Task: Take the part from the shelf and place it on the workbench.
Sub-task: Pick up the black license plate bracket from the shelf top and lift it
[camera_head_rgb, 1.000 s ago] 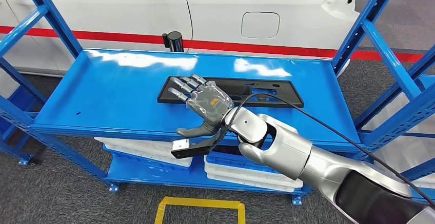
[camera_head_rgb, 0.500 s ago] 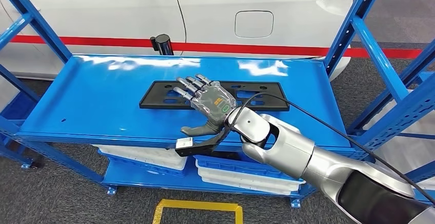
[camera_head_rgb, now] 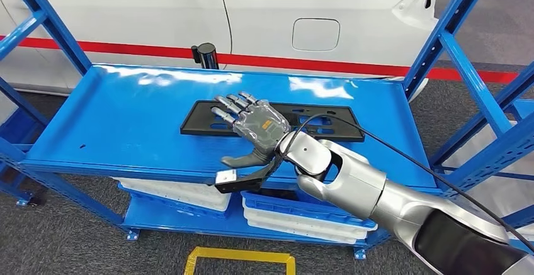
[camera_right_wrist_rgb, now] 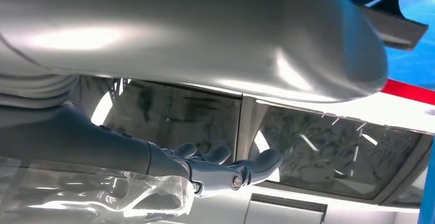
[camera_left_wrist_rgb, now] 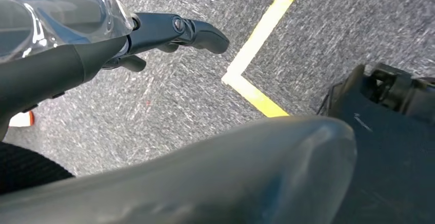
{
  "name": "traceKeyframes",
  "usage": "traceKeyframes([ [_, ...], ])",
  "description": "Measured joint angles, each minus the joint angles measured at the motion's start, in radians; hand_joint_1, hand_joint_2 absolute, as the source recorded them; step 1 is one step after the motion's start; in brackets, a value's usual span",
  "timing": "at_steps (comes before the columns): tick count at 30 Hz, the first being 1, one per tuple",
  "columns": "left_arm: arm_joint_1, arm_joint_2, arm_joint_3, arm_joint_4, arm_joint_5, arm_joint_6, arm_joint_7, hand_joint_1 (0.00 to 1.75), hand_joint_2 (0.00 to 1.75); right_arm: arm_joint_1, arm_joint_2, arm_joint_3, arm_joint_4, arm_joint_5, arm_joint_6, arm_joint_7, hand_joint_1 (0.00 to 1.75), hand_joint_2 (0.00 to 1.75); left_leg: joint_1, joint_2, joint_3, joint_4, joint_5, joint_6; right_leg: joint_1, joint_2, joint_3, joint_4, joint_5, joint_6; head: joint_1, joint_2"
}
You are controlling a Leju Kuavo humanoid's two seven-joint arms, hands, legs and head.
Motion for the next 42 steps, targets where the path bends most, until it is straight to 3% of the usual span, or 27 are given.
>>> traceKeyframes([
  [2, 0.0, 0.0, -0.001, 0.0, 0.0, 0.0, 0.002, 0.0, 0.0, 0.005, 0.0, 0.001, 0.0, 0.0, 0.0, 0.0, 0.0, 0.0, 0.001, 0.0, 0.0, 0.0, -0.002, 0.003, -0.006, -0.001, -0.069, 0.132, -0.048, 0.007, 0.0, 0.0],
  [3, 0.0, 0.0, -0.002, 0.0, 0.0, 0.0, 0.003, 0.0, 0.0, 0.007, 0.0, 0.001, 0.0, 0.0, 0.0, 0.0, 0.0, 0.0, 0.001, 0.0, 0.001, 0.0, -0.002, 0.002, -0.009, -0.001, -0.085, 0.158, -0.046, 0.01, 0.0, 0.0],
  [4, 0.0, 0.0, -0.003, 0.0, 0.0, 0.0, 0.003, 0.0, 0.0, 0.009, 0.0, 0.001, 0.001, 0.0, 0.0, 0.0, 0.0, 0.0, 0.003, -0.001, 0.002, 0.001, -0.003, 0.001, -0.013, -0.002, -0.08, 0.14, -0.026, 0.012, 0.0, 0.0],
  [6, 0.0, 0.0, -0.004, 0.0, 0.001, 0.0, 0.004, 0.0, 0.0, 0.009, 0.0, 0.001, 0.001, 0.0, 0.0, 0.0, 0.0, 0.0, 0.005, -0.003, 0.006, 0.002, -0.006, -0.005, -0.019, -0.005, -0.014, 0.004, 0.044, 0.016, 0.001, 0.0],
  [8, 0.0, -0.001, -0.004, 0.0, 0.002, -0.001, 0.003, 0.0, 0.0, 0.008, 0.0, 0.001, 0.0, 0.0, 0.0, 0.0, 0.0, 0.0, 0.003, -0.005, 0.007, 0.005, -0.011, -0.017, -0.02, -0.006, 0.044, -0.116, 0.086, 0.011, 0.0, 0.0],
  [9, -0.001, -0.001, -0.005, 0.0, 0.003, -0.001, 0.002, 0.0, 0.0, 0.007, 0.001, 0.001, 0.0, 0.0, 0.0, -0.001, 0.0, 0.0, 0.001, -0.006, 0.007, 0.005, -0.012, -0.024, -0.018, -0.006, 0.055, -0.14, 0.092, 0.006, -0.001, 0.0],
  [12, -0.001, 0.0, -0.005, 0.0, 0.005, -0.001, 0.0, 0.0, 0.0, 0.006, 0.0, 0.001, 0.0, 0.0, 0.0, -0.001, 0.0, 0.0, 0.006, -0.004, 0.003, 0.018, -0.019, -0.046, -0.013, -0.005, 0.055, -0.146, 0.096, -0.015, -0.001, 0.0],
  [14, -0.003, 0.0, -0.006, 0.0, 0.005, -0.001, -0.001, 0.0, 0.0, 0.005, 0.0, 0.001, 0.0, 0.0, -0.001, -0.001, 0.0, 0.0, 0.009, -0.001, -0.03, 0.093, -0.059, -0.058, -0.017, -0.005, 0.058, -0.149, 0.099, -0.027, -0.002, 0.0],
  [17, -0.009, 0.0, -0.006, 0.0, 0.005, -0.001, -0.003, 0.0, 0.0, 0.008, 0.001, 0.002, 0.001, 0.0, -0.001, -0.001, 0.0, 0.0, 0.012, 0.0, -0.126, 0.287, -0.141, -0.065, -0.018, -0.005, 0.06, -0.148, 0.097, -0.033, -0.003, 0.0],
  [18, -0.01, 0.0, -0.006, 0.0, 0.005, -0.001, -0.004, 0.0, 0.0, 0.009, 0.001, 0.003, 0.001, 0.0, -0.001, -0.001, 0.0, 0.0, 0.012, 0.0, -0.143, 0.314, -0.145, -0.065, -0.017, -0.005, 0.06, -0.148, 0.096, -0.033, -0.003, 0.0],
  [19, -0.011, 0.0, -0.006, 0.0, 0.005, -0.001, -0.004, 0.0, 0.0, 0.01, 0.001, 0.003, 0.001, 0.0, -0.001, -0.001, 0.0, 0.0, 0.012, 0.0, -0.139, 0.303, -0.13, -0.064, -0.017, -0.005, 0.061, -0.148, 0.095, -0.033, -0.003, 0.0],
  [20, -0.011, 0.0, -0.006, 0.0, 0.005, -0.001, -0.004, 0.0, 0.0, 0.01, 0.001, 0.004, 0.001, 0.0, -0.001, -0.001, 0.0, 0.0, 0.012, 0.0, -0.116, 0.25, -0.099, -0.061, -0.017, -0.004, 0.064, -0.148, 0.093, -0.032, -0.003, 0.0],
  [22, -0.008, 0.0, -0.007, 0.0, 0.004, -0.002, -0.004, 0.0, 0.0, 0.01, 0.001, 0.004, 0.001, 0.0, -0.001, -0.001, 0.0, 0.0, 0.009, 0.0, -0.043, 0.099, -0.033, -0.052, -0.015, -0.001, 0.069, -0.148, 0.089, -0.026, -0.003, 0.0],
  [24, -0.004, 0.0, -0.009, 0.0, 0.003, -0.002, -0.004, 0.0, 0.0, 0.01, 0.001, 0.003, 0.001, 0.0, -0.001, -0.001, 0.0, 0.0, 0.004, -0.001, -0.004, 0.015, -0.008, -0.042, -0.012, 0.0, 0.07, -0.148, 0.084, -0.017, -0.002, 0.0],
  [28, -0.002, -0.001, -0.01, 0.0, 0.003, -0.002, -0.004, 0.0, 0.0, 0.009, 0.0, 0.001, 0.0, 0.0, 0.0, -0.001, 0.0, 0.0, 0.004, -0.003, 0.005, 0.002, -0.009, -0.021, -0.013, -0.001, 0.069, -0.136, 0.069, 0.004, -0.001, 0.0],
  [30, -0.002, -0.001, -0.01, 0.0, 0.003, -0.002, -0.005, 0.0, 0.0, 0.009, -0.001, 0.0, -0.001, 0.0, 0.0, -0.001, 0.0, 0.0, 0.008, -0.001, 0.012, -0.002, -0.01, -0.011, -0.014, -0.003, 0.026, -0.041, 0.02, 0.011, -0.001, 0.0],
  [32, -0.001, -0.001, -0.011, 0.0, 0.003, -0.002, -0.005, 0.0, 0.0, 0.013, -0.002, 0.0, -0.001, 0.0, 0.0, -0.001, 0.0, 0.0, 0.007, 0.0, 0.013, -0.002, -0.014, -0.005, -0.014, -0.003, -0.052, 0.103, -0.036, 0.017, -0.001, 0.0],
  [33, -0.001, -0.001, -0.011, 0.0, 0.003, -0.002, -0.005, 0.0, 0.0, 0.016, -0.002, 0.0, -0.001, 0.0, 0.0, -0.001, 0.0, 0.0, 0.007, 0.0, 0.014, -0.002, -0.015, -0.003, -0.015, -0.003, -0.08, 0.147, -0.044, 0.018, -0.001, 0.0],
  [34, -0.001, -0.001, -0.011, 0.0, 0.003, -0.002, -0.005, 0.0, 0.0, 0.018, -0.003, 0.001, -0.001, 0.0, 0.0, -0.001, 0.0, 0.0, 0.007, -0.001, 0.016, -0.002, -0.017, -0.003, -0.015, -0.003, -0.088, 0.151, -0.031, 0.019, -0.001, 0.0],
  [35, -0.001, -0.001, -0.011, 0.0, 0.003, -0.002, -0.005, 0.0, 0.0, 0.018, -0.003, 0.001, -0.001, 0.0, 0.0, -0.001, 0.0, 0.0, 0.007, -0.003, 0.02, -0.001, -0.019, -0.005, -0.016, -0.004, -0.075, 0.112, -0.001, 0.019, -0.001, 0.0],
  [37, 0.0, -0.001, -0.011, 0.0, 0.003, -0.002, -0.005, 0.0, 0.0, 0.017, -0.004, 0.0, -0.001, 0.0, 0.0, 0.0, 0.0, 0.0, 0.006, -0.005, 0.029, 0.0, -0.027, -0.012, -0.015, -0.005, -0.007, -0.038, 0.074, 0.016, -0.001, 0.0],
  [38, 0.0, -0.001, -0.011, 0.0, 0.003, -0.002, -0.005, 0.0, 0.0, 0.016, -0.004, 0.0, -0.001, 0.0, 0.0, 0.0, 0.0, 0.0, 0.003, -0.006, 0.033, 0.001, -0.031, -0.017, -0.014, -0.005, 0.022, -0.1, 0.098, 0.012, -0.001, 0.0],
  [39, 0.0, -0.001, -0.012, 0.0, 0.003, -0.002, -0.005, 0.0, 0.0, 0.016, -0.004, 0.0, -0.001, 0.0, 0.0, 0.0, 0.0, 0.0, 0.001, -0.007, 0.034, 0.001, -0.034, -0.022, -0.012, -0.005, 0.04, -0.137, 0.108, 0.007, -0.001, 0.0],
  [42, 0.0, -0.001, -0.013, 0.0, 0.004, -0.002, -0.004, 0.0, 0.0, 0.015, -0.006, 0.0, -0.001, 0.0, 0.0, 0.0, 0.0, 0.0, 0.004, -0.007, 0.034, 0.002, -0.042, -0.038, -0.008, -0.005, 0.046, -0.151, 0.107, -0.014, -0.002, 0.0],
])
